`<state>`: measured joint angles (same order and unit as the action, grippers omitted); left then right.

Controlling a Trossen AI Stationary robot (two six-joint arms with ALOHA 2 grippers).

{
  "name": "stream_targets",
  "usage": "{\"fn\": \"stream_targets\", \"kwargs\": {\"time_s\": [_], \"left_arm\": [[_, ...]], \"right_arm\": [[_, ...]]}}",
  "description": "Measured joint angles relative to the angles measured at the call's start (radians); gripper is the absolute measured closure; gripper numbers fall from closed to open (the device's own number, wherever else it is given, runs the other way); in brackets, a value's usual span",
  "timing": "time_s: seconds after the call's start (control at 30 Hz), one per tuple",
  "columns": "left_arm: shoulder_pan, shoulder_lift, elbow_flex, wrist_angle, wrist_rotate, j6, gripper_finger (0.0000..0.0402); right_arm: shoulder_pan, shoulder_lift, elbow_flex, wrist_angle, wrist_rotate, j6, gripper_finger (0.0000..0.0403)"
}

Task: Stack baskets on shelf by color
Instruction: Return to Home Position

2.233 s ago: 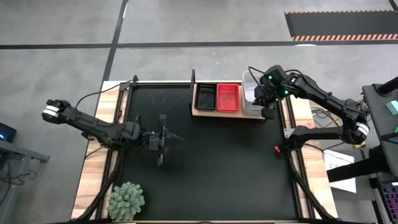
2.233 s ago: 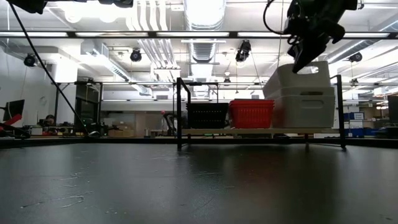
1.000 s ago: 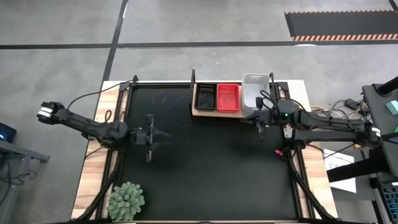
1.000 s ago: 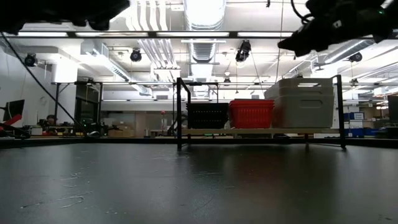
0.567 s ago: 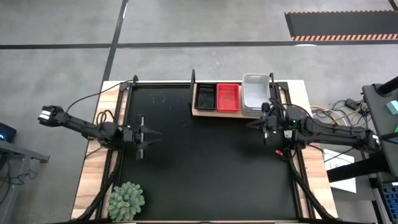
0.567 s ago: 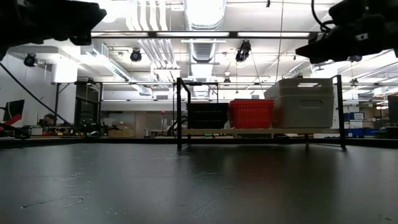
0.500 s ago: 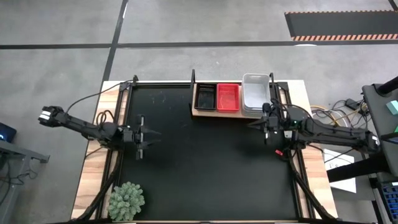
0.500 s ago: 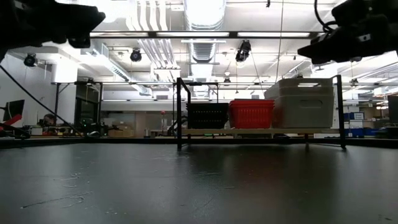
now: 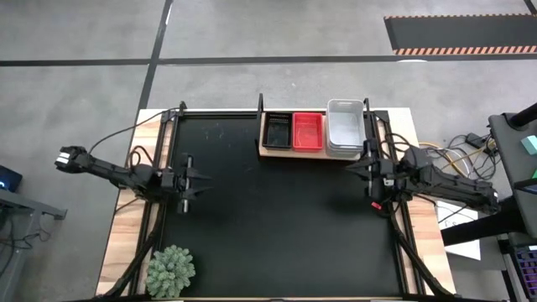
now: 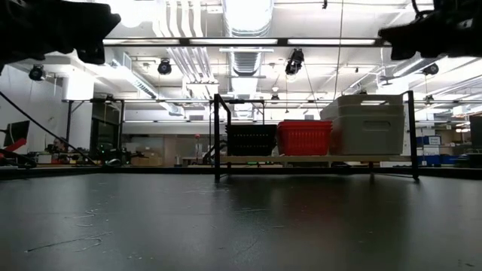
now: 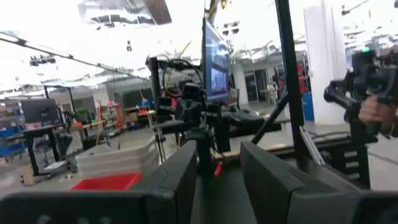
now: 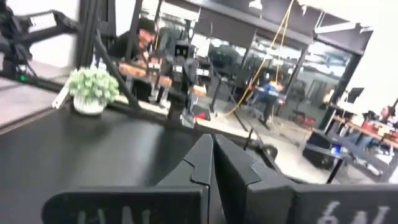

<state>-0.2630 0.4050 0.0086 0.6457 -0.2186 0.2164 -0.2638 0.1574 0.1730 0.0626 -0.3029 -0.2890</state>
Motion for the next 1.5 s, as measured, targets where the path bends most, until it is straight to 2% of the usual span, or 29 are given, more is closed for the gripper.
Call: {"fn": "stream_targets", "kwargs": {"time_s": [0.1,0.33,0.47,0.6,0.73,0.83,1.0,1.5], "left_arm": [[0.0,0.014,0.0,-0.003,0.0,-0.006,0.0293],[0.0,0.036,-0.002,0.021,0.0,-0.101,0.0293],[0.0,0.056,-0.002,0.028,0.0,-0.11,0.0293],[0.0,0.078,-0.003,0.028,-0.003,-0.096,0.0293],[0.001,0.085,-0.003,0.028,-0.087,-0.044,0.0293],[0.001,0.082,0.001,0.027,-0.129,-0.051,0.0293],[0.001,0.085,0.001,0.027,-0.13,-0.052,0.0293],[0.001,0.161,0.002,0.027,-0.13,-0.052,0.0293]], "right_arm": [[0.0,0.0,-0.021,0.015,0.001,-0.019,0.0394],[0.0,0.0,-0.149,0.236,0.004,-0.044,0.0394],[0.001,0.008,-0.16,0.227,0.006,-0.027,0.0394],[0.004,0.008,-0.161,0.228,-0.042,-0.027,0.0394],[0.004,0.008,-0.161,0.231,-0.037,-0.086,0.0394],[0.004,0.008,-0.161,0.232,-0.037,-0.048,0.0394],[0.004,0.009,-0.161,0.23,-0.037,0.058,0.0394],[0.004,0.009,-0.162,0.227,-0.037,0.044,0.0394]]}}
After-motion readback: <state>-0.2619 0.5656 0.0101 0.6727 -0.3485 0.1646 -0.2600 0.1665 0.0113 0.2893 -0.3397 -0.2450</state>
